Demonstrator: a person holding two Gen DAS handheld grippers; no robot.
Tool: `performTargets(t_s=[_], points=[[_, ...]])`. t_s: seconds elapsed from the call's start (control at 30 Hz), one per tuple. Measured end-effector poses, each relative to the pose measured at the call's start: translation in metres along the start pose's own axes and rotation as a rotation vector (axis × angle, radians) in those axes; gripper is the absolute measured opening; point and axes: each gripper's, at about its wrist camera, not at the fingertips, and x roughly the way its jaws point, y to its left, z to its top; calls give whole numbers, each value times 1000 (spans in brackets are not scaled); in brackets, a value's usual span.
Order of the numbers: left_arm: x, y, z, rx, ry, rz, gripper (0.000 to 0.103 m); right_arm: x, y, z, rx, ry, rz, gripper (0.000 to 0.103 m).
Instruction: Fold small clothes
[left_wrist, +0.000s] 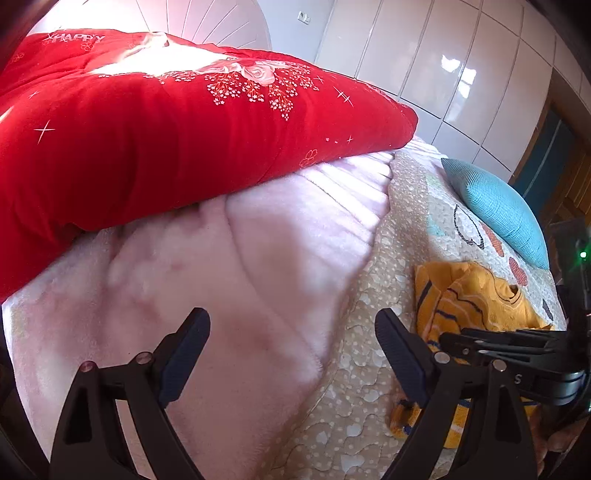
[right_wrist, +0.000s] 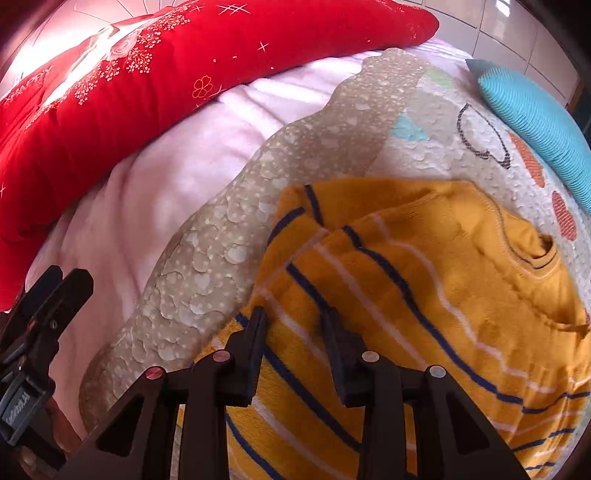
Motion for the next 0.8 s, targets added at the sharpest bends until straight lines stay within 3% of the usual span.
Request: performTargets(t_s=[0.07,0.23,0.33,0.47,0.8], points=[[-2,0,-1,9,-6,-5,90,-1,-3,4,31,-4,66,50],[-11,-11,-4,43,-40,-35,90,-47,-26,-11,108,-106,170,50],[-16,-22,-5,67,-60,-54,90,-77,-51,-42,150,-159,127,50],[-21,-42,-10,112,-69,-89,90,-94,-95,-91,200,-156,7,50],[-24,-79,-25,201,-75,-116,90,-120,-232,-210,532,-157,-143,49]])
